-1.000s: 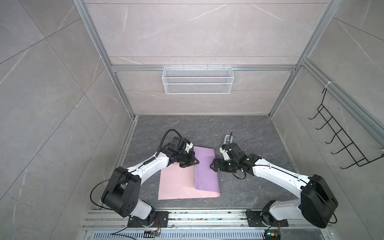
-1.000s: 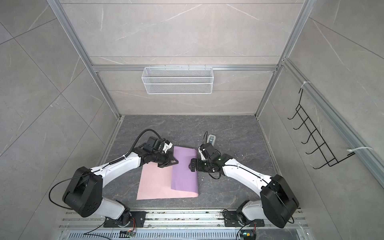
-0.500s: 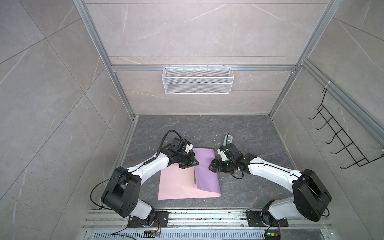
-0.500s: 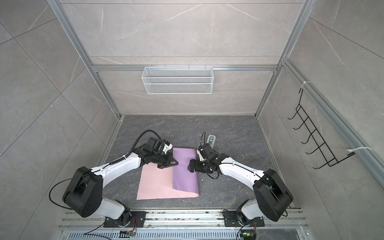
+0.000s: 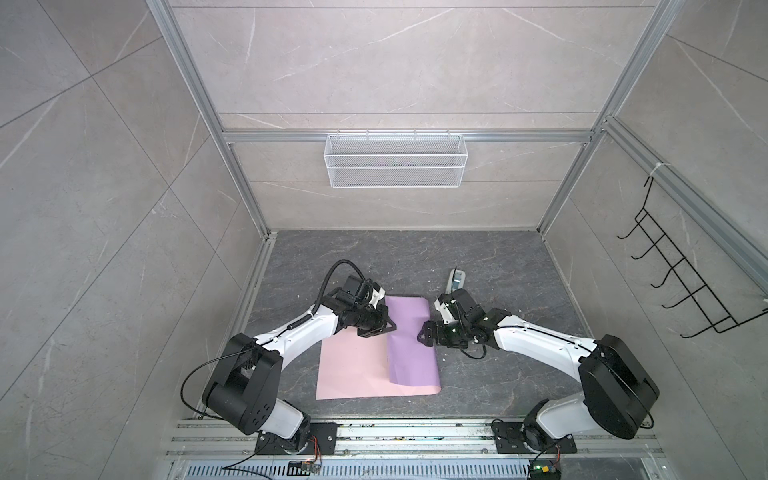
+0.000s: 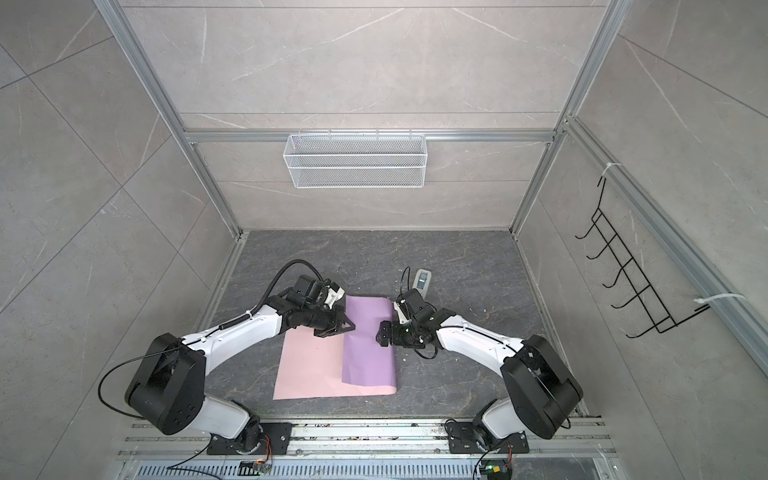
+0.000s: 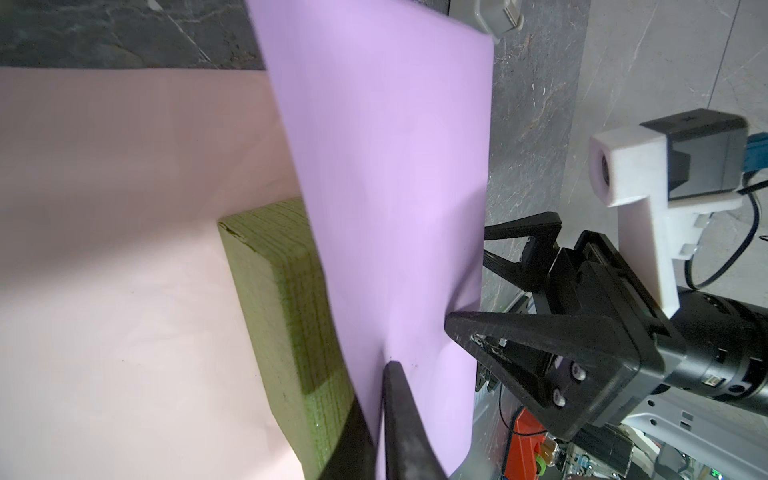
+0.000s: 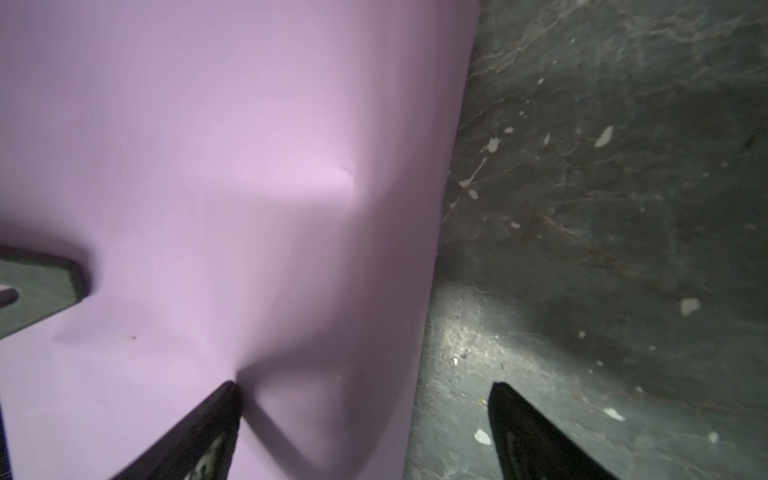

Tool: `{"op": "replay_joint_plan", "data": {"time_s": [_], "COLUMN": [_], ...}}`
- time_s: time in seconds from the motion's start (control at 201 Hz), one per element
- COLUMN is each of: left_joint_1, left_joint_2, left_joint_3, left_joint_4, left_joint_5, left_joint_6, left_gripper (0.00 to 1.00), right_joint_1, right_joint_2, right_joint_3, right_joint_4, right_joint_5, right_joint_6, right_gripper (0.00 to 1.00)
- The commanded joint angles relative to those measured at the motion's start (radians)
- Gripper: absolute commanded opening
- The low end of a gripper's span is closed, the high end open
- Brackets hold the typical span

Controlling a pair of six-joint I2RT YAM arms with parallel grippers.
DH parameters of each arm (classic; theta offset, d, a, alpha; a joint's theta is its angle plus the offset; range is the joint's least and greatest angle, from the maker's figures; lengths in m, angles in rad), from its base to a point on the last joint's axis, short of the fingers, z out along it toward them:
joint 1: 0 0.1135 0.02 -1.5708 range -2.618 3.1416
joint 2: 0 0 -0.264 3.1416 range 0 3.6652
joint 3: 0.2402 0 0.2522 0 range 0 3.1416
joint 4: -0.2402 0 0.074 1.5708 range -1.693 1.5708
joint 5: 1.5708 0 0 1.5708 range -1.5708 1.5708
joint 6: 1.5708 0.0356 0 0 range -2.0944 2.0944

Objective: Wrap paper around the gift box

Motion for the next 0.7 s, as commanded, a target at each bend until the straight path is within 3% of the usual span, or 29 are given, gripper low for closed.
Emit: {"op": "replay_joint_plan", "data": {"time_s": [0.0, 0.134, 0.279, 0.458, 0.553, 0.692], "left_joint_1": [0.006, 0.006, 0.006, -0.010, -0.031, -0.035], "left_joint_2": [-0.017, -0.028, -0.071, -0.075, -0.038, 0.016], "left_joint_3": [-0.005, -0.002, -0.012, -0.035, -0.031, -0.036], "left_joint_4": [-0.029, -0.059, -0.107, -0.048, -0.023, 0.008], "left_joint_5": [-0.015, -0.048, -0.131, -0.056, -0.046, -0.037], "left_joint_6": [0.026, 0.031, 0.012, -0.062, -0.077, -0.097], "left_gripper": [0.12, 0.23, 0.47, 0.65, 0.71, 0.71], "right_joint_1": [0.000, -0.001, -0.001, -0.001, -0.001, -0.001], "right_joint_2": [0.021, 0.028, 0.032, 0.039, 0.044, 0.047], "right_joint_3": [-0.027, -0.031, -0.032, -0.033, -0.032, -0.031], "right_joint_4": [-0.011, -0.009, -0.003, 0.003, 0.003, 0.003], "right_joint_5": [0.015, 0.016, 0.015, 0.010, 0.009, 0.006], "right_joint_6": [0.009, 0.012, 0.012, 0.014, 0.012, 0.011], "right_gripper": [0.93, 0.93, 0.92, 0.92, 0.92, 0.92]}}
